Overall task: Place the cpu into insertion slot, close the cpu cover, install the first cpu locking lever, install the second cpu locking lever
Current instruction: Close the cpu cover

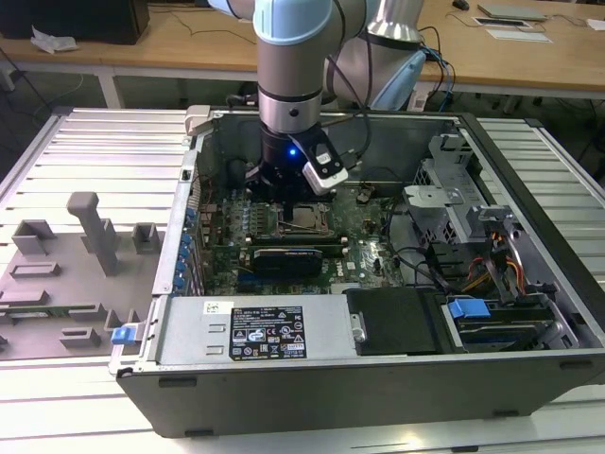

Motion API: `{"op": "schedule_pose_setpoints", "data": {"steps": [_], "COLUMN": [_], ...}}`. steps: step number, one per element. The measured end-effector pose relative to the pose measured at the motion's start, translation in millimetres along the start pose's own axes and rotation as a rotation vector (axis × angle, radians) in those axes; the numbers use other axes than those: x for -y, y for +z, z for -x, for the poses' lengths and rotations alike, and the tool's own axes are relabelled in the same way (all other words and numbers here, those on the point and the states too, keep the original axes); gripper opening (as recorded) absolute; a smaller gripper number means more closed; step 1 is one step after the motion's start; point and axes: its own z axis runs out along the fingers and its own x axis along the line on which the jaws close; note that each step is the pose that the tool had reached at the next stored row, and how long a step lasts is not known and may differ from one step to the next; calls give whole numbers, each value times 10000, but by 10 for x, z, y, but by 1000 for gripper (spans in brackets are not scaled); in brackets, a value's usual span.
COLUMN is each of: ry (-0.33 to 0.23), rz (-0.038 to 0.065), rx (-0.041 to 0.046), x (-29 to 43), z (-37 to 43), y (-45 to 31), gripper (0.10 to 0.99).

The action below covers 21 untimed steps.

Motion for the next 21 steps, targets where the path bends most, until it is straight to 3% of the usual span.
{"op": "schedule_pose_setpoints", "data": {"steps": [12,14,21], "ry": [1,1,0], "rz": [-1,-1,-9], "rx": [-15,-16,-16], "x": [19,19,9], "z": [250,260,269], "y": [6,2,-204], "gripper": [106,106,106]}}
